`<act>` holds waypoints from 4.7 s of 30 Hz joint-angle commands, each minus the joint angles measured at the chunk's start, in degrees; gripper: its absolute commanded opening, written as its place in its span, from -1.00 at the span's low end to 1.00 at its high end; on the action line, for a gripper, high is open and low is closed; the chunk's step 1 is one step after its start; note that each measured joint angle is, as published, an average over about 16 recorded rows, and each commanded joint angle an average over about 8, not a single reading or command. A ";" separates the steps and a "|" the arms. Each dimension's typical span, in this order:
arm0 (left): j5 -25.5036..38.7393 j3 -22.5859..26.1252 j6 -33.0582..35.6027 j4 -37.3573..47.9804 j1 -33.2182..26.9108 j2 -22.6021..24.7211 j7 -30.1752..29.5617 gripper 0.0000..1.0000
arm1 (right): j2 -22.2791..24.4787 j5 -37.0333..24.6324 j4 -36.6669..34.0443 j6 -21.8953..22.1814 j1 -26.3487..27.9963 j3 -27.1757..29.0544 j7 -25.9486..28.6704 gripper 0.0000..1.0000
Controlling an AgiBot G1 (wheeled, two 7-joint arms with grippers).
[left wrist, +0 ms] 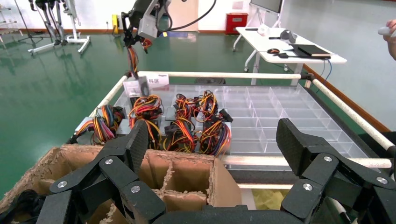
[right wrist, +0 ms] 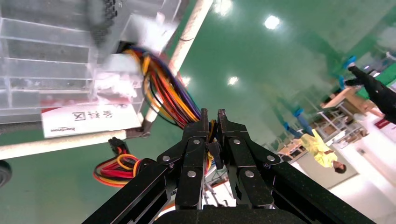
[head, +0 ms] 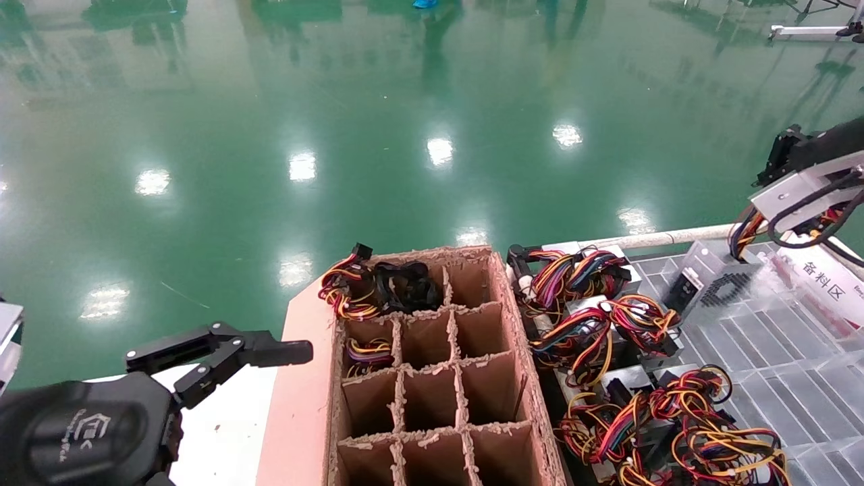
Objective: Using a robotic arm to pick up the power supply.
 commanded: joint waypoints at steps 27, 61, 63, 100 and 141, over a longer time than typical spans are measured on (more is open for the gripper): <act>-0.03 0.05 -0.02 0.00 -0.01 -0.02 0.02 1.00 | -6.39 -0.43 1.09 3.32 -1.45 -0.30 -1.02 -1.00; -0.07 0.10 -0.04 0.00 -0.03 -0.04 0.05 1.00 | -0.64 -3.29 -0.22 3.64 -2.38 -2.31 -0.12 -1.00; -0.07 0.11 -0.04 0.00 -0.03 -0.04 0.05 1.00 | -0.48 -3.33 -0.16 4.11 -2.53 -2.35 0.05 -1.00; -0.11 0.17 -0.07 0.00 -0.04 -0.07 0.08 1.00 | -7.57 -2.00 0.95 10.54 -6.77 -1.43 2.56 -1.00; -0.15 0.19 -0.08 0.03 -0.04 -0.08 0.11 1.00 | -6.12 2.28 3.37 9.33 -11.72 1.58 7.51 1.00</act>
